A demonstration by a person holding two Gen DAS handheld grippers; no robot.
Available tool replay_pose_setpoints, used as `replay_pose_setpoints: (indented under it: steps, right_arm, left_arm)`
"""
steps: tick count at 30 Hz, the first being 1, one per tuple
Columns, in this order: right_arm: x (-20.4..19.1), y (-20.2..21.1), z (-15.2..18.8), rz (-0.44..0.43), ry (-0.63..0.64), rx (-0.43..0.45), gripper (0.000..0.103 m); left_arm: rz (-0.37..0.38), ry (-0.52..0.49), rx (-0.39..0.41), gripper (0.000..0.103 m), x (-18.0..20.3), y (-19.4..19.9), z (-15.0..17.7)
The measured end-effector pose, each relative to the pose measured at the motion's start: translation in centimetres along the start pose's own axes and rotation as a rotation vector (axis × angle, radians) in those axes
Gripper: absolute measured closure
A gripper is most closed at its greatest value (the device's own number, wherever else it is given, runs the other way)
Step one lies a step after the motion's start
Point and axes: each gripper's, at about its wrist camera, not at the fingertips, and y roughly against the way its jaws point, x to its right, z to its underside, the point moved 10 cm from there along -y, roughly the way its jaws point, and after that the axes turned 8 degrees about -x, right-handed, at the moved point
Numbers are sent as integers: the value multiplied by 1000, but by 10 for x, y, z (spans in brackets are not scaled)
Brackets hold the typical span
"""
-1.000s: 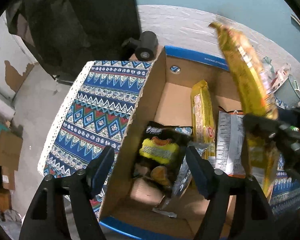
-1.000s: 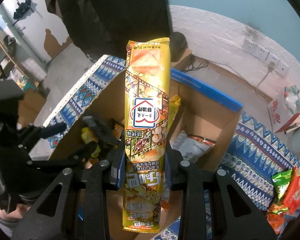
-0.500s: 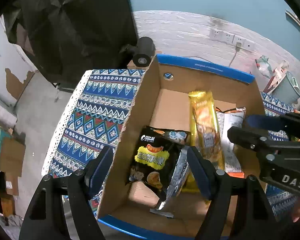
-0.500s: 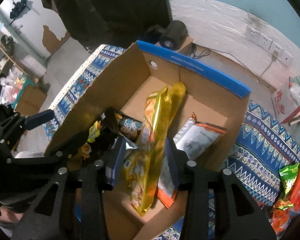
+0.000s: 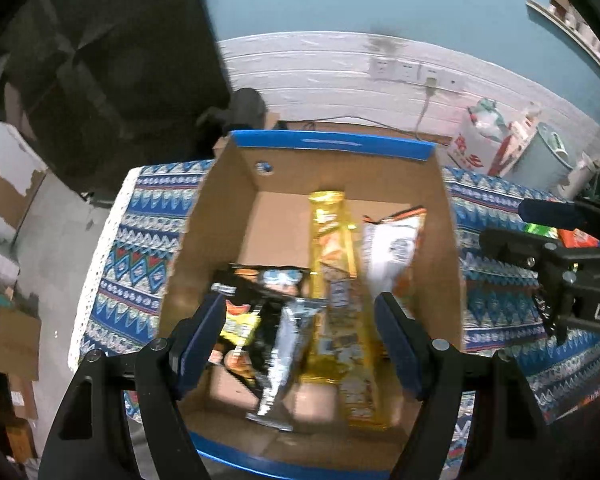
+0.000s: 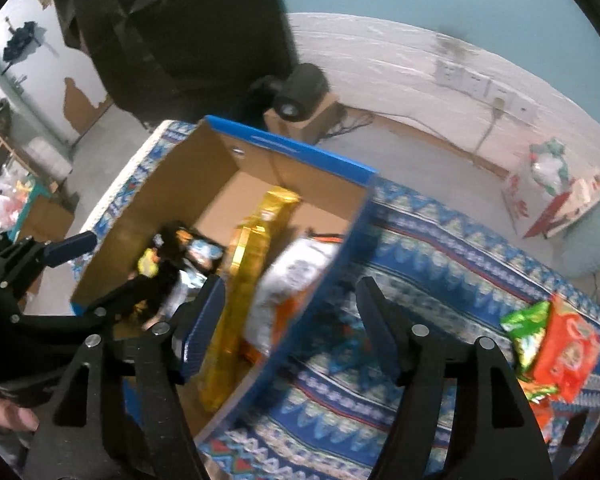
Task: Organize snacks
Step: 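Move both open tools back over the remaining snack pile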
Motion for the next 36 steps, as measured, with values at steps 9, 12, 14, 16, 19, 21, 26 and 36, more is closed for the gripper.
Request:
replay_pose_setpoints:
  steps: [9,12,14,16,19,21,26,36]
  right_arm:
    - [61,18,30,40,-95,4,34]
    - [82,26,42,52,-126,8,34]
    - [94,29,49,71,-139,10,33]
    - [108,33,57,110,-145,15,31]
    - [126,38,68,150,-156,17,29]
    - [138,41,76,160,-172,15,29]
    - [166,51,94,199,-202,13,25]
    - [232,52,138,279,-305,-43,25]
  left_arm:
    - [8,-104,-6,25,56,4,2]
    - [8,-134,-4,25,73,6,2]
    - [5,-158,-5,25,86,7,3]
    - [4,-176,-8,25,94,7,4]
    - [7,-203,-12,25,110,7,5]
    - [10,-219,-17,25,120,6,6]
    - [18,-265,-46,25,150,1,11]
    - [15,-331,-90,25,193,-19,15]
